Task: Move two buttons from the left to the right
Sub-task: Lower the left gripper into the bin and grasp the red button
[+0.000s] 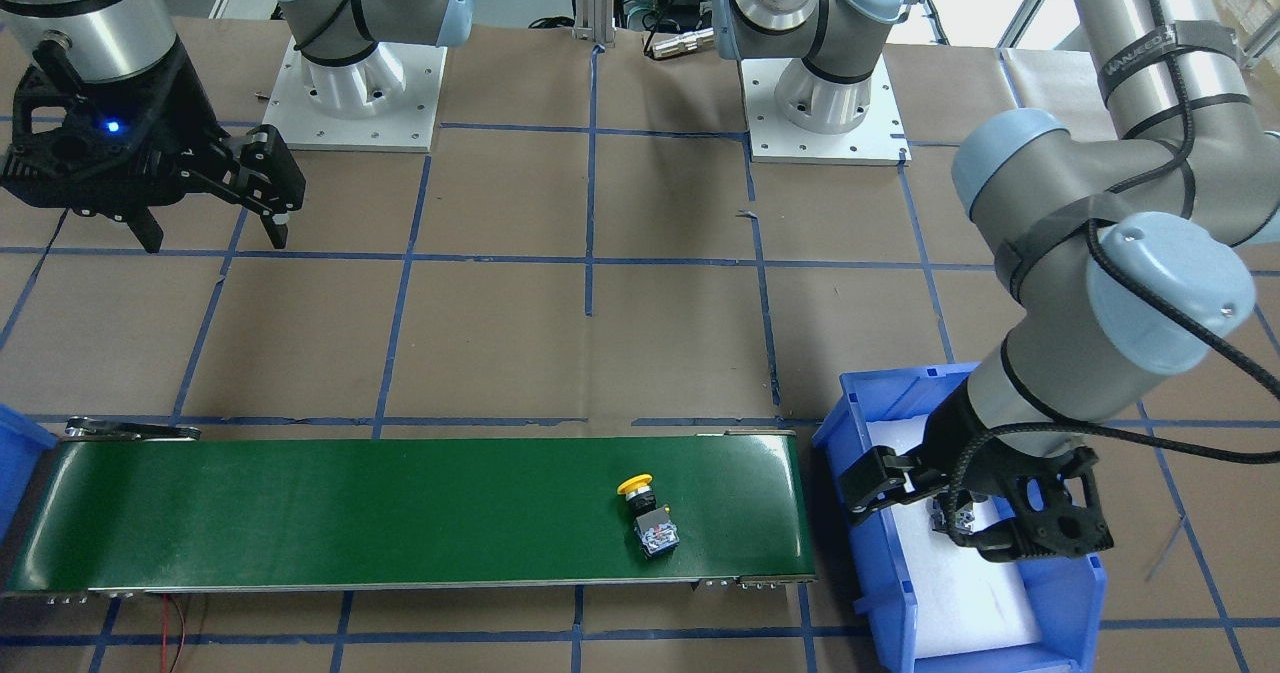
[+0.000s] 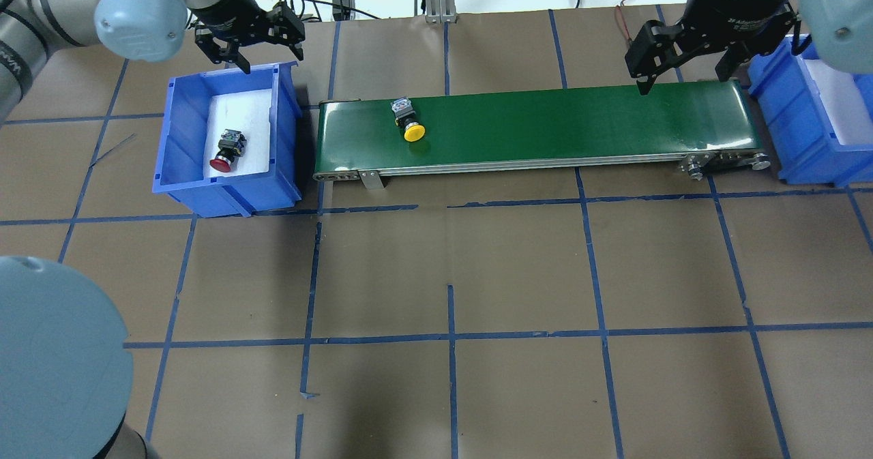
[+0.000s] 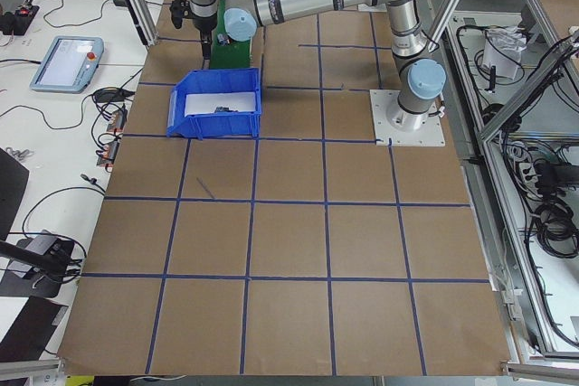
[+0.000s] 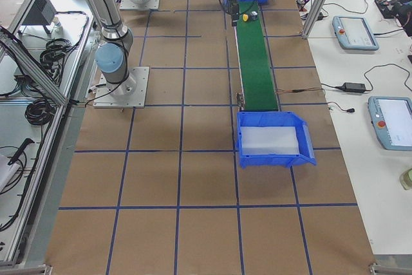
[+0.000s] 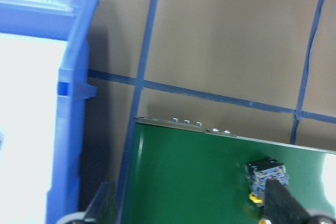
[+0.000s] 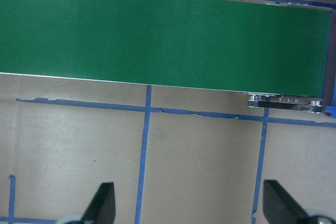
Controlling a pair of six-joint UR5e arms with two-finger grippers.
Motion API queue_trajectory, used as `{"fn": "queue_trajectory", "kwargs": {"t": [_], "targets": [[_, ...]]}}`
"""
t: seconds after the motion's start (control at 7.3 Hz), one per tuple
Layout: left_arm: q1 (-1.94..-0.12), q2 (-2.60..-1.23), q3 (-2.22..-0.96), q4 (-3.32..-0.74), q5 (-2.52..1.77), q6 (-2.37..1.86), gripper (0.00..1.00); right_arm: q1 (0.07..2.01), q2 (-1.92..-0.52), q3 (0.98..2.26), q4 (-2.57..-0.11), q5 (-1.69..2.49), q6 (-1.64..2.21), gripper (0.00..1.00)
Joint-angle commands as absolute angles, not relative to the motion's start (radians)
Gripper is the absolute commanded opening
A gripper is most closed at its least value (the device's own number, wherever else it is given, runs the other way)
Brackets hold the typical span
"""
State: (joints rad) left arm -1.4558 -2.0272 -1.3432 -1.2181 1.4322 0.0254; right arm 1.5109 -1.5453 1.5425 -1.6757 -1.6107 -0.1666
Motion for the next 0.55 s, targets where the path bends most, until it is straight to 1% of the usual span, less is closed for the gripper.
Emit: {"fn": "queue_trajectory", "kwargs": {"t": [0.0, 0.14, 0.41], "targets": [[-1.39, -2.022, -1.348, -1.253, 1.538, 0.273, 1.0, 1.511, -1.543, 1.555, -1.667, -1.614, -0.164, 1.0], [-1.387, -2.022, -1.367, -1.252, 1.584, 0.319, 1.0, 1.511, -1.543, 1.568, -1.669, -1.611, -0.152, 1.0], [-1.384, -2.025, -1.422, -1.247, 1.586, 0.337, 0.89, 1.511, -1.543, 1.574, -1.669, -1.609, -0.097, 1.0]]}}
